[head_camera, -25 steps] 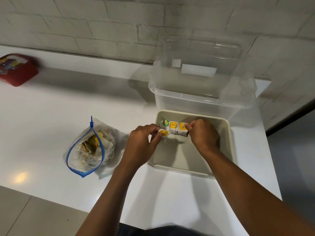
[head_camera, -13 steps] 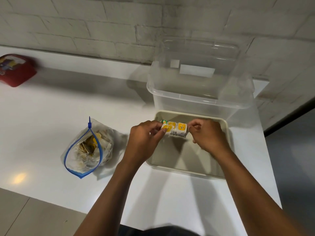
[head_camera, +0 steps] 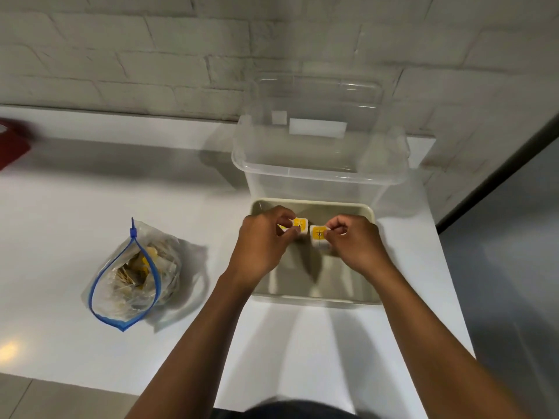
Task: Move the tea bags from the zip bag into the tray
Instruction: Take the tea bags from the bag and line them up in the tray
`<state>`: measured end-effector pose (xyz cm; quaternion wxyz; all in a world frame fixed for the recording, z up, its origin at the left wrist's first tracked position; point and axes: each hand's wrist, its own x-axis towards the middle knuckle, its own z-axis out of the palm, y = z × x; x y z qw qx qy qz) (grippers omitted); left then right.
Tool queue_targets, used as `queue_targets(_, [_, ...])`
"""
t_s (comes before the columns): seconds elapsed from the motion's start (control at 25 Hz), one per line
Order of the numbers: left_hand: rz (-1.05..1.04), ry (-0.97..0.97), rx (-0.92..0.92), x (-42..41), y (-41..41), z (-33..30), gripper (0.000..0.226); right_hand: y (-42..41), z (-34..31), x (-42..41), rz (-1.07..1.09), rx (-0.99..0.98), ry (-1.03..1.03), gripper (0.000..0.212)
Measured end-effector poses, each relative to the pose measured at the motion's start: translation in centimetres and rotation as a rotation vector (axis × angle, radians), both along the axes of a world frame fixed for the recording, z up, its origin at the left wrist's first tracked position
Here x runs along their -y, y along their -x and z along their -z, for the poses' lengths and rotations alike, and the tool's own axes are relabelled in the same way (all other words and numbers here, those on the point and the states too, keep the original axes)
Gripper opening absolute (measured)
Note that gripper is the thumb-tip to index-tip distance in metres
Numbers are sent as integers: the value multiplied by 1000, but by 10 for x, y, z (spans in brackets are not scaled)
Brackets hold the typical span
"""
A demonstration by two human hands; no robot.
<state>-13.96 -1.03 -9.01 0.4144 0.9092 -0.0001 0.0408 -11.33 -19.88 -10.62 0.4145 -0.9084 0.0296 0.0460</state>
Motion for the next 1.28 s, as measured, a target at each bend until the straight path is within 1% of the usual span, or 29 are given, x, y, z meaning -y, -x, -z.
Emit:
queue_targets(0.08, [-48, -187, 114, -10, 3, 6, 17, -10, 14, -2, 55, -44, 115, 11])
queue_targets(0.16, [-94, -342, 209, -19, 10, 11, 21, -18, 27, -5, 106, -95, 127, 12])
queue_targets(0.24, [-139, -407, 250, -29, 13, 15, 26, -24, 36, -8, 130, -121, 157, 13])
queue_targets(0.36, [-117, -413, 215, -40, 15, 26, 28, -28, 43, -13, 135, -147, 143, 12])
queue_targets(0.52, [-51, -410, 238, -45, 18, 41, 27, -33, 49, -15, 188, -137, 62, 13])
queue_targets(0.72, [-46, -380, 246, -47, 17, 46, 26, -34, 52, -16, 230, -81, 12, 16])
queue_targets(0.92, [-50, -354, 233, -47, 17, 47, 25, -34, 51, -15, 239, -89, -23, 19])
queue_targets(1.12, [-67, -362, 219, -46, 17, 47, 25, -34, 51, -16, 253, -103, -53, 19])
queue_targets(1.28, [-62, -367, 226, -46, 17, 46, 22, -32, 48, -14, 266, -104, -14, 19])
